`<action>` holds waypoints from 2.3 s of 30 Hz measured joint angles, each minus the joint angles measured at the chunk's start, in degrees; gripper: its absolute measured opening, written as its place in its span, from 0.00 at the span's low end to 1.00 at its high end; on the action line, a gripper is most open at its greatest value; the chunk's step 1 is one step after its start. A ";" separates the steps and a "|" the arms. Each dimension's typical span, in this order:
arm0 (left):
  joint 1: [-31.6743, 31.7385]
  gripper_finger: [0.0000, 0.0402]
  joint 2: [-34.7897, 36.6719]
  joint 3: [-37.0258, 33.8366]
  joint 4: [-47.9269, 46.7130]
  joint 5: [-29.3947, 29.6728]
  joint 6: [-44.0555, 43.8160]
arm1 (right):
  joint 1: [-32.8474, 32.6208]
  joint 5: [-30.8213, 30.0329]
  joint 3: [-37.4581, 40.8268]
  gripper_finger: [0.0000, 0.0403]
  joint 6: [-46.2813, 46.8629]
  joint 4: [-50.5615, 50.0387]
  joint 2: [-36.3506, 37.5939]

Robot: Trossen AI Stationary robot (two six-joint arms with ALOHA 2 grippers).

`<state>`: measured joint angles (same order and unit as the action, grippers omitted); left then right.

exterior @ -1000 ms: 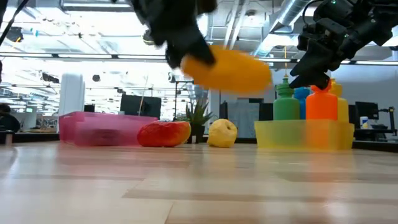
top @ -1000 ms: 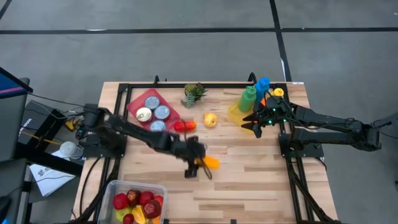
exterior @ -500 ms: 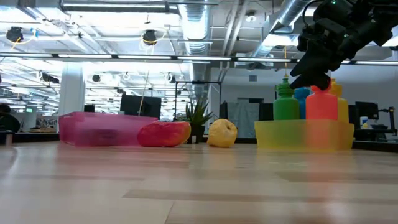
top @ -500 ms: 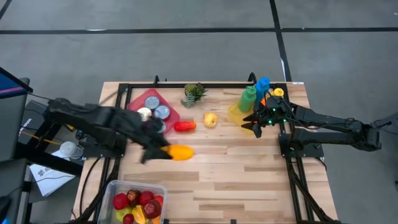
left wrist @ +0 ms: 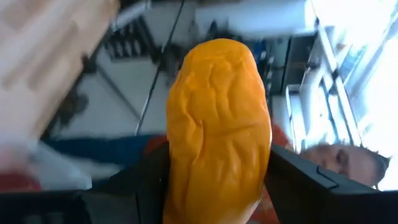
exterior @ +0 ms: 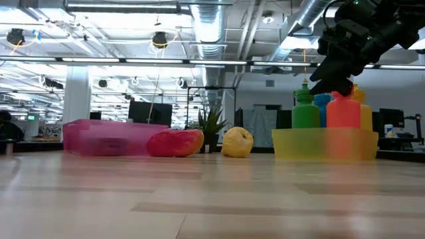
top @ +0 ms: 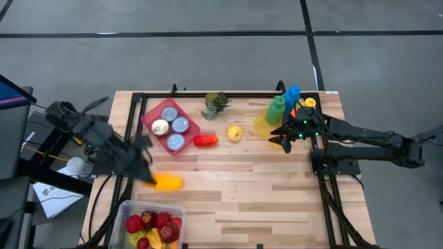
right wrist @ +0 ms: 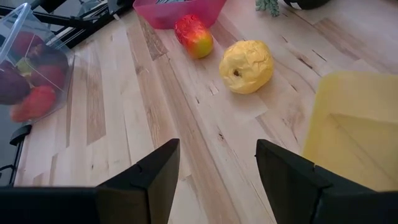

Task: Pick & Place Food Item
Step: Put the yellow mango into the transparent bin, then put the red mango into the transparent bin

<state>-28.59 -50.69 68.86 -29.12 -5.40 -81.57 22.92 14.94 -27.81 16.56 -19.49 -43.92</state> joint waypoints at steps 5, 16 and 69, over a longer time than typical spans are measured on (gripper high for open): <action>-11.11 0.55 -5.24 -0.04 -0.11 -3.73 -8.57 | 0.00 0.00 0.00 0.51 0.00 0.00 0.00; -27.41 0.55 -19.44 -0.04 -5.22 -11.58 -16.24 | 0.00 -0.02 0.00 0.51 0.00 0.07 0.00; -22.39 0.85 -13.40 -9.62 -8.96 -0.85 1.98 | 0.00 -2.82 0.00 0.51 0.02 1.82 0.00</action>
<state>-50.98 -64.09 59.24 -38.08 -6.25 -79.60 22.92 12.12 -27.81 16.58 -17.67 -43.92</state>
